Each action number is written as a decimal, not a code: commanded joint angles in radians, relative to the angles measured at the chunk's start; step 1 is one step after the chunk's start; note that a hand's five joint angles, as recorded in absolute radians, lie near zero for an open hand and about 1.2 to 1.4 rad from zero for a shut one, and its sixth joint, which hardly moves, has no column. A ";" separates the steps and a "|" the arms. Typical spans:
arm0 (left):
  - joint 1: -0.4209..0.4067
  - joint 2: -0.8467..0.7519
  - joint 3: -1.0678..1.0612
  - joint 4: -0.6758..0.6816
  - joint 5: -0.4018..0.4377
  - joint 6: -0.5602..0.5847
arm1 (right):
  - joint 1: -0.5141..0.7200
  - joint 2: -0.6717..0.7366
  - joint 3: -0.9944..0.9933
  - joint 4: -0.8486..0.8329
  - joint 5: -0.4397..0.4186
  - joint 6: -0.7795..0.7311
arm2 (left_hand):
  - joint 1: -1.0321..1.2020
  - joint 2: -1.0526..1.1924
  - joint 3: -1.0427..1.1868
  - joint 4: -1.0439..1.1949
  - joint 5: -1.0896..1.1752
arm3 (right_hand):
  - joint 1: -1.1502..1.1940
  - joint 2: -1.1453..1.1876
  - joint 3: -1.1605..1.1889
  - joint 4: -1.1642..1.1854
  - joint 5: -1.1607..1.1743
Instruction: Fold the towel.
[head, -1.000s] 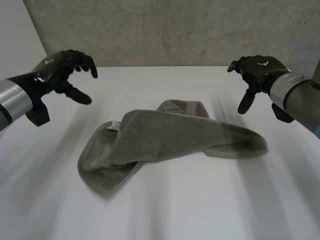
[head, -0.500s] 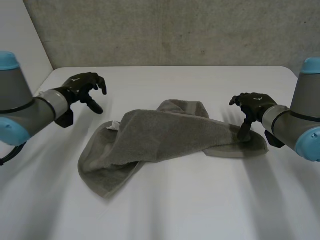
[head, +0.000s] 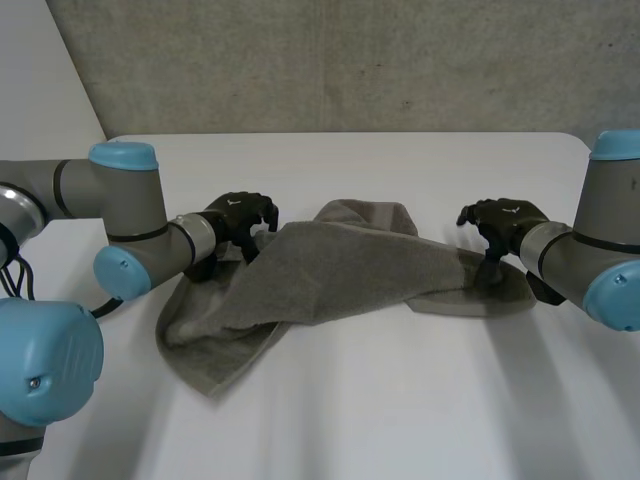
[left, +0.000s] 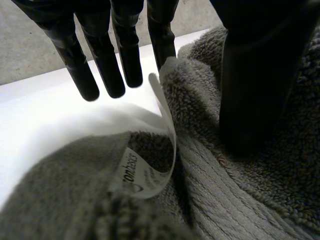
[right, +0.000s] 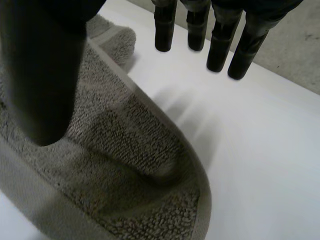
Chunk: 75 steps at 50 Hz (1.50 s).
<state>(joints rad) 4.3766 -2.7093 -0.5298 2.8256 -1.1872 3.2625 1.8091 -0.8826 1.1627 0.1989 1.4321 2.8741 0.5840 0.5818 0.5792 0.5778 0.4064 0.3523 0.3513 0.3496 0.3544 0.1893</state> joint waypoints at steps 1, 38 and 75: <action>-0.002 0.016 -0.007 -0.003 0.000 0.002 | 0.004 0.036 -0.003 0.007 -0.001 -0.045 | 0.181 0.183 0.186 0.187 0.184 | 0.229 0.230 0.232 0.227 0.217; -0.028 0.005 -0.018 -0.026 0.003 0.086 | 0.016 0.223 -0.256 0.059 -0.004 -0.018 | -0.195 -0.193 -0.190 -0.189 -0.192 | 0.204 0.205 0.207 0.202 0.193; 0.015 0.351 0.303 0.504 -0.402 0.054 | 0.133 -0.007 -0.834 -0.351 -0.036 0.151 | 0.812 0.814 0.817 0.818 0.815 | 1.044 1.045 1.047 1.042 1.032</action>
<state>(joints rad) 4.3688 -2.4514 -0.1456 3.2455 -1.5711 3.3420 1.9101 -0.8346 0.3068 -0.0952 1.4012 2.9900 1.2931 1.3490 1.3475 1.3590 1.1297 1.3397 1.3336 1.3465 1.3444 1.1651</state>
